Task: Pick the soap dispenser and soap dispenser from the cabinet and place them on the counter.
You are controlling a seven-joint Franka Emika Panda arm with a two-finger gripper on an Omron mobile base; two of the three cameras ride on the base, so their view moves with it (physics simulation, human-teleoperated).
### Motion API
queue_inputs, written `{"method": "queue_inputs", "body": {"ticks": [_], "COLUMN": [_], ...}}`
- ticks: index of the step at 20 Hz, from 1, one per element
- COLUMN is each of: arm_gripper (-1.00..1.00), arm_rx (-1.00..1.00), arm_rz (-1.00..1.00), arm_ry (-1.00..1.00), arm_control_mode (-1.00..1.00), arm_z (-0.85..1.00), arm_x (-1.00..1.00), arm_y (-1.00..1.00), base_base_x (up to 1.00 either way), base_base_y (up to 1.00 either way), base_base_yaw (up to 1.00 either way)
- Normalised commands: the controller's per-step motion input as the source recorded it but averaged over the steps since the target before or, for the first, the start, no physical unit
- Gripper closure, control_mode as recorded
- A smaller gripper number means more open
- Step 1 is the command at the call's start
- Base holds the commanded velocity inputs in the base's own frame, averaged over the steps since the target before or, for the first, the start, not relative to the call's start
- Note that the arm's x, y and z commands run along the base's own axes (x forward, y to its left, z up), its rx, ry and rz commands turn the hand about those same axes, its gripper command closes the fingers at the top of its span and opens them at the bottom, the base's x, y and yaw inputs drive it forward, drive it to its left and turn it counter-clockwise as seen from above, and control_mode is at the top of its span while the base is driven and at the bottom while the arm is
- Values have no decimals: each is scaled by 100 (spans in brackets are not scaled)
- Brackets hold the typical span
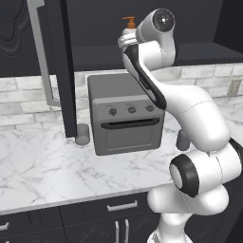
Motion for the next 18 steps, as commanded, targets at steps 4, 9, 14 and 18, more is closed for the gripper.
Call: {"method": "queue_inputs", "body": {"ticks": [4,9,14,18], "arm_gripper": [-100,-100,-100,-100], "arm_rx": [0,0,0,0], "arm_rz": [0,0,0,0], "arm_ry": [0,0,0,0], "arm_control_mode": [-100,-100,-100,-100], "arm_z": [0,0,0,0], "arm_x": [19,16,10,7], "arm_y": [0,0,0,0], "base_base_x": [0,0,0,0], "base_base_y": [0,0,0,0], "base_base_yaw": [0,0,0,0]}}
